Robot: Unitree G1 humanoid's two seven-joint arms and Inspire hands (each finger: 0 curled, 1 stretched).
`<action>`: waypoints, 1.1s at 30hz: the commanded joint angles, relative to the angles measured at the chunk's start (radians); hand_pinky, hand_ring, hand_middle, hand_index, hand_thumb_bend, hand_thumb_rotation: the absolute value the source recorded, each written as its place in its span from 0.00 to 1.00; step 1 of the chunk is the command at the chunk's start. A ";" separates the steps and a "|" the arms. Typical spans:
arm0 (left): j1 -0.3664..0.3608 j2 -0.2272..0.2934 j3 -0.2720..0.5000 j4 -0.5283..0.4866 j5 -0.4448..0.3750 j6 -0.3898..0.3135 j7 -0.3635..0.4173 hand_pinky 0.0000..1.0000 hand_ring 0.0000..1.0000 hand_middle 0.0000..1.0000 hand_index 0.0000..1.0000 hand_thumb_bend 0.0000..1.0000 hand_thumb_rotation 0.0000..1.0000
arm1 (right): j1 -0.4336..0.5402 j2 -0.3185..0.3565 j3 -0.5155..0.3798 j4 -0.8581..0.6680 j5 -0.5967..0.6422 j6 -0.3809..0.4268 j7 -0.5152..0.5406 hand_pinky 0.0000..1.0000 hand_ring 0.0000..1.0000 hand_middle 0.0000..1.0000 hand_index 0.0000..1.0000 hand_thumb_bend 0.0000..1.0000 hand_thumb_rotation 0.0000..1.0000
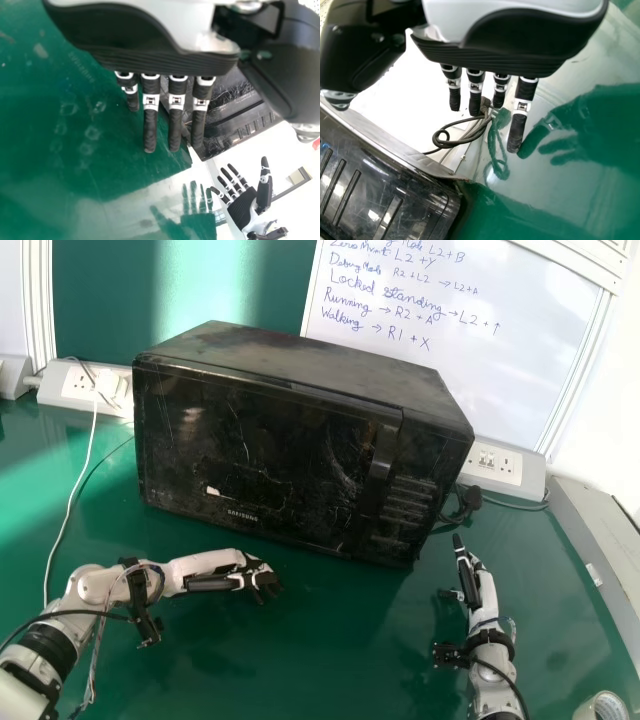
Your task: Open the door of oven
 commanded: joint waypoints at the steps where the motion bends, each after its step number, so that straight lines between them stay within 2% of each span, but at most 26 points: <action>1: 0.036 0.007 -0.019 0.018 0.027 0.054 -0.015 0.58 0.67 0.72 0.73 0.74 0.38 | 0.025 -0.010 0.006 0.009 -0.005 0.013 -0.005 0.98 0.97 0.95 0.95 0.99 1.00; 5: 0.030 0.011 -0.015 0.013 0.021 0.067 -0.025 0.59 0.68 0.73 0.73 0.72 0.35 | 0.014 -0.008 0.008 0.011 -0.006 0.034 -0.011 1.00 0.99 0.96 0.96 1.00 1.00; 11: 0.028 0.011 -0.010 0.011 0.015 0.066 -0.025 0.58 0.66 0.71 0.72 0.74 0.35 | -0.001 -0.008 0.017 0.013 -0.015 0.062 -0.031 0.98 0.98 0.94 0.95 1.00 1.00; 20: 0.031 0.010 -0.018 -0.008 0.026 0.062 -0.011 0.59 0.67 0.72 0.72 0.72 0.35 | -0.004 -0.013 0.003 0.015 0.005 0.070 -0.003 0.98 0.98 0.94 0.94 1.00 1.00; 27: 0.047 -0.011 0.025 -0.019 -0.048 0.084 -0.043 0.55 0.64 0.69 0.70 0.67 0.31 | -0.002 -0.015 -0.001 0.015 0.005 0.068 -0.003 0.97 0.98 0.94 0.94 1.00 1.00; 31: 0.061 -0.024 0.051 -0.046 -0.101 0.107 -0.081 0.55 0.65 0.70 0.71 0.68 0.33 | -0.001 -0.018 0.006 0.016 -0.004 0.069 -0.014 0.94 0.96 0.93 0.94 1.00 1.00; 33: 0.075 -0.026 0.058 -0.072 -0.121 0.101 -0.094 0.55 0.65 0.70 0.71 0.67 0.39 | 0.000 -0.019 0.010 0.016 -0.009 0.069 -0.019 0.96 0.97 0.93 0.94 1.00 1.00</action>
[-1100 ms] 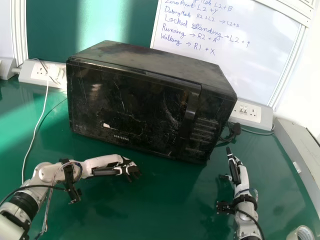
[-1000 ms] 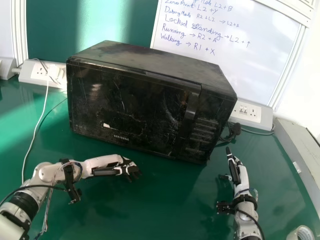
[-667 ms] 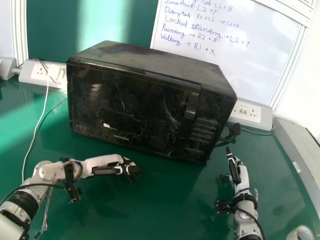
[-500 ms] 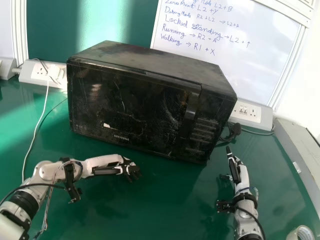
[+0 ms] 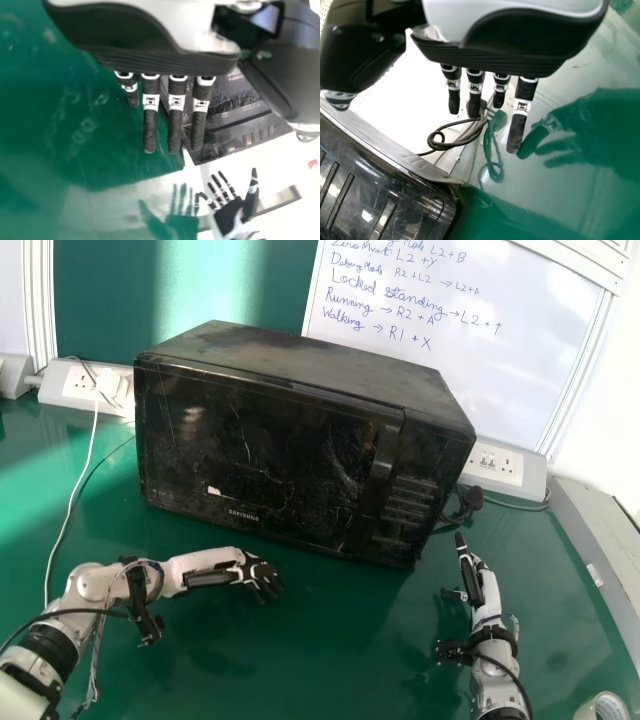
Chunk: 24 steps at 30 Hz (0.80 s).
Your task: Open the door of oven
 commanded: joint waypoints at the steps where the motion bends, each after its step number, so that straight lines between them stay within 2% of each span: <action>1: 0.047 -0.009 0.010 -0.028 -0.012 0.005 -0.024 0.55 0.64 0.70 0.71 0.67 0.44 | 0.018 -0.008 0.009 0.017 -0.011 0.018 -0.011 0.96 0.97 0.93 0.94 1.00 1.00; 5: 0.085 -0.012 0.028 -0.120 -0.048 0.022 -0.045 0.57 0.67 0.72 0.74 0.67 0.65 | 0.016 -0.011 0.020 0.017 -0.019 0.017 -0.015 0.95 0.95 0.93 0.95 1.00 1.00; 7: 0.104 -0.020 0.043 -0.180 -0.098 0.085 -0.087 0.57 0.68 0.74 0.76 0.70 0.71 | 0.017 -0.011 0.014 0.017 -0.010 0.016 -0.007 0.97 0.97 0.93 0.95 1.00 1.00; 10: 0.146 -0.023 0.054 -0.304 -0.154 0.205 -0.113 0.59 0.71 0.76 0.80 0.74 0.75 | 0.016 -0.010 0.010 0.017 -0.004 0.026 -0.006 0.97 0.98 0.94 0.94 1.00 1.00; 14: 0.208 -0.021 0.062 -0.466 -0.194 0.305 -0.108 0.56 0.72 0.77 0.83 0.78 0.83 | 0.018 -0.013 0.012 0.016 -0.006 0.016 -0.004 0.99 0.98 0.94 0.95 1.00 1.00; 21: 0.281 -0.011 0.065 -0.679 -0.218 0.443 -0.069 0.49 0.68 0.75 0.82 0.91 0.87 | 0.017 -0.015 0.016 0.016 -0.010 0.022 -0.009 0.97 0.97 0.93 0.94 1.00 1.00; 24: 0.300 -0.009 0.074 -0.741 -0.254 0.486 -0.083 0.53 0.70 0.77 0.81 0.89 0.88 | 0.019 -0.016 0.017 0.017 -0.010 0.016 -0.006 0.96 0.96 0.93 0.94 1.00 1.00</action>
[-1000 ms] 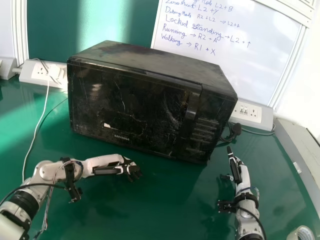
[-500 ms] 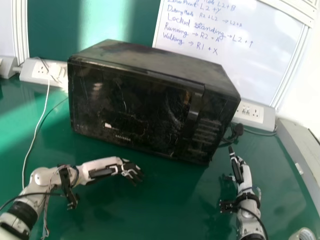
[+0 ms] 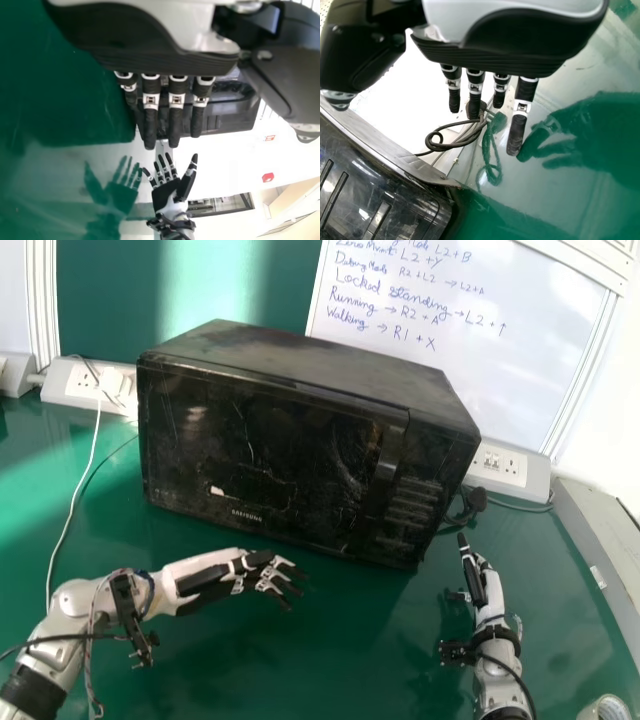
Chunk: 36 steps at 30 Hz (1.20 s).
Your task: Open the door of oven
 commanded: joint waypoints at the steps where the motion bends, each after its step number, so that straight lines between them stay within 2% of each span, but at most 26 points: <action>1: 0.025 0.008 0.015 -0.054 -0.033 0.038 -0.011 0.60 0.73 0.77 0.81 0.88 0.88 | 0.019 -0.007 0.004 0.017 -0.007 0.012 -0.001 0.95 0.95 0.93 0.94 1.00 1.00; 2: 0.029 0.006 0.020 -0.073 -0.054 0.060 -0.016 0.68 0.75 0.78 0.81 0.88 0.88 | 0.018 -0.006 0.001 0.017 -0.004 0.018 -0.001 0.95 0.95 0.92 0.93 1.00 1.00; 3: 0.033 0.003 0.026 -0.089 -0.078 0.084 -0.024 0.72 0.77 0.79 0.81 0.87 0.88 | 0.017 -0.006 0.001 0.017 -0.004 0.021 -0.003 0.97 0.97 0.93 0.93 1.00 1.00; 5: 0.048 -0.001 0.037 -0.135 -0.131 0.142 -0.034 0.77 0.81 0.82 0.84 0.84 0.89 | 0.019 -0.008 0.007 0.017 -0.010 0.016 -0.004 0.96 0.97 0.93 0.93 1.00 1.00; 9: 0.076 -0.012 0.058 -0.205 -0.204 0.214 -0.031 0.86 0.86 0.87 0.92 0.82 0.91 | 0.022 -0.009 0.000 0.016 0.000 0.007 0.012 0.98 0.97 0.93 0.94 1.00 1.00; 14: 0.100 -0.018 0.088 -0.267 -0.289 0.292 -0.020 0.99 0.94 0.91 0.94 0.88 0.89 | 0.021 -0.010 0.000 0.018 -0.001 0.013 0.012 0.98 0.98 0.94 0.94 1.00 1.00; 19: 0.093 -0.024 0.112 -0.273 -0.375 0.331 -0.063 0.99 1.00 1.00 0.98 0.92 0.88 | 0.017 -0.009 -0.001 0.018 0.000 0.020 0.018 0.96 0.98 0.94 0.95 1.00 1.00; 26: 0.081 -0.028 0.144 -0.276 -0.443 0.340 -0.100 0.99 1.00 1.00 1.00 1.00 0.92 | 0.014 -0.009 0.016 0.019 -0.017 0.020 0.001 0.97 0.97 0.93 0.94 1.00 1.00; 30: 0.076 -0.025 0.154 -0.285 -0.468 0.341 -0.116 1.00 1.00 1.00 1.00 1.00 0.96 | 0.014 -0.007 0.014 0.019 -0.013 0.015 0.004 0.97 0.97 0.94 0.94 1.00 1.00; 36: 0.056 -0.038 0.175 -0.261 -0.546 0.376 -0.178 1.00 1.00 1.00 1.00 1.00 0.94 | 0.010 0.000 -0.006 0.021 0.005 0.016 0.021 0.97 0.98 0.95 0.96 1.00 1.00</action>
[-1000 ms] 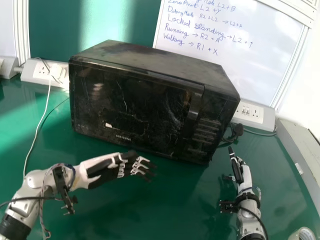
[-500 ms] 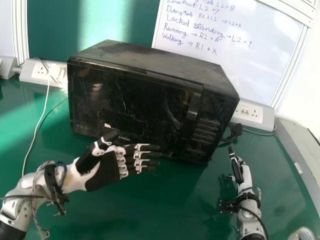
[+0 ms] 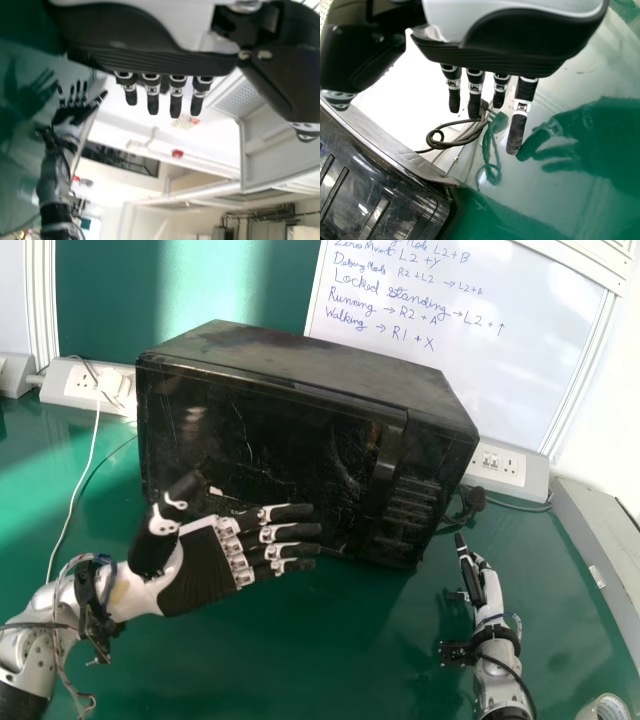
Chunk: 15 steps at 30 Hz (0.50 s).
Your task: Open the door of oven
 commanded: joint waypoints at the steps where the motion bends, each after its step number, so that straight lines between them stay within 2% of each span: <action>1: -0.015 -0.006 0.017 0.010 -0.035 0.015 -0.027 1.00 1.00 1.00 1.00 1.00 0.93 | 0.010 0.003 -0.013 0.021 0.011 0.018 0.016 0.96 0.98 0.95 0.96 1.00 1.00; 5: -0.046 -0.008 0.028 0.022 -0.053 0.022 -0.033 1.00 1.00 1.00 1.00 1.00 0.94 | 0.007 0.006 -0.024 0.023 0.020 0.028 0.024 0.97 0.99 0.96 0.97 1.00 1.00; 8: -0.093 0.001 0.034 0.040 -0.063 0.053 -0.020 1.00 1.00 1.00 1.00 1.00 0.90 | 0.008 0.006 -0.021 0.022 0.016 0.020 0.021 0.95 0.97 0.95 0.96 1.00 1.00; 12: -0.123 -0.007 0.033 0.020 -0.029 0.029 0.020 1.00 1.00 1.00 1.00 1.00 0.91 | 0.010 0.008 -0.025 0.024 0.019 0.018 0.018 0.94 0.97 0.95 0.96 1.00 1.00; 15: -0.140 -0.002 0.027 0.019 -0.027 0.038 0.029 1.00 1.00 1.00 1.00 1.00 0.89 | 0.010 0.008 -0.026 0.024 0.019 0.019 0.018 0.94 0.97 0.95 0.96 1.00 1.00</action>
